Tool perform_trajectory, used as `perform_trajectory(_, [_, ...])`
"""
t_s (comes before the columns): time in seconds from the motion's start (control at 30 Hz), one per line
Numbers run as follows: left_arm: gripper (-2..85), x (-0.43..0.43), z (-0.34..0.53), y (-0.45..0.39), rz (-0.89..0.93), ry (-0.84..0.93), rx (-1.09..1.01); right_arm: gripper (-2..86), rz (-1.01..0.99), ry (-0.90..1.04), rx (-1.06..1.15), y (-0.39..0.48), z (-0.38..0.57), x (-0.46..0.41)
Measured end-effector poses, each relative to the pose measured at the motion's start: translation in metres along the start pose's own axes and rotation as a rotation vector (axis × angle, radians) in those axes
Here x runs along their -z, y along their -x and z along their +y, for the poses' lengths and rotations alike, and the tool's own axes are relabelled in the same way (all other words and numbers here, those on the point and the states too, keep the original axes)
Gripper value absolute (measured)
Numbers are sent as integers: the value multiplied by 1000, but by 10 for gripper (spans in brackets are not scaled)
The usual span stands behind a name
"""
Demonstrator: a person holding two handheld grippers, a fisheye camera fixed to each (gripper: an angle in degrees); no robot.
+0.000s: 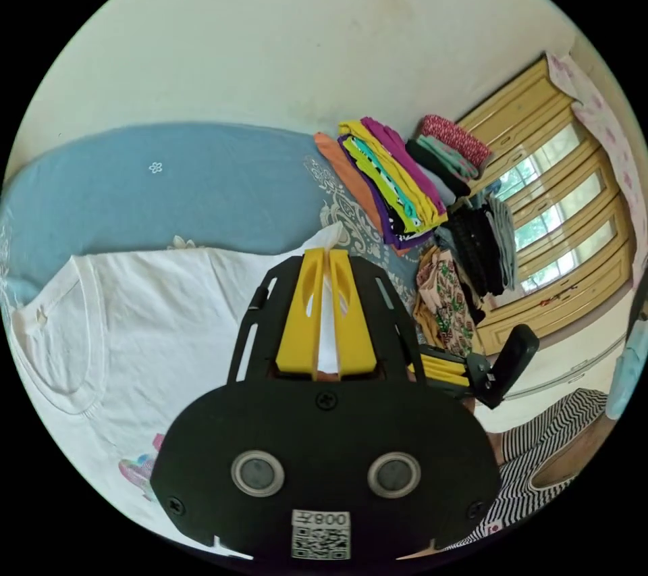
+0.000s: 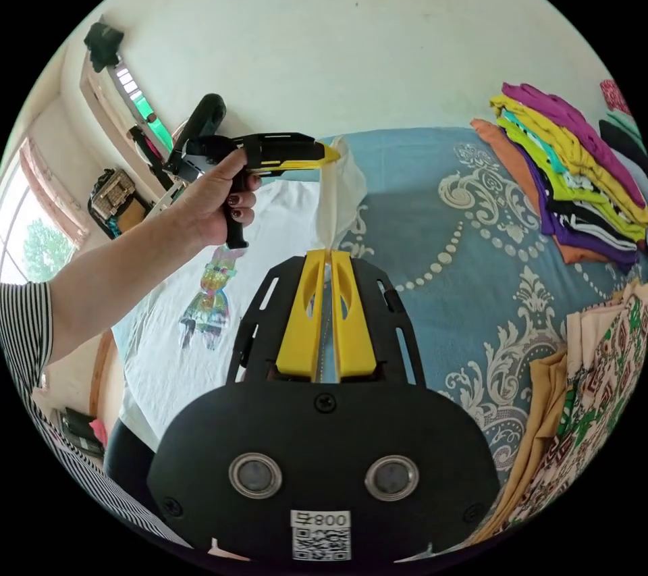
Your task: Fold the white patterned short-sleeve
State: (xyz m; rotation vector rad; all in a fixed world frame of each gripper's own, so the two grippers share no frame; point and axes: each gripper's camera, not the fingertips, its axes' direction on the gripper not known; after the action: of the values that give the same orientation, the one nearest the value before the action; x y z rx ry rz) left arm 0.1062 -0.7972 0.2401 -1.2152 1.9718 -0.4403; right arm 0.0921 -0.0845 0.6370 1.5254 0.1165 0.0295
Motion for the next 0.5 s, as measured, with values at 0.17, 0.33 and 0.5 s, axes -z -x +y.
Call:
perform_trajectory(0.17, [13, 39, 21, 61, 60, -81, 96, 11, -22, 21, 137, 45, -10, -22])
perform_trajectory(0.33, [15, 57, 49, 124, 83, -104, 209, 11, -42, 88, 215, 74, -11, -56])
perform_trajectory(0.5, [20, 59, 64, 169, 113, -104, 283, 13, -48, 166, 247, 89, -12, -94])
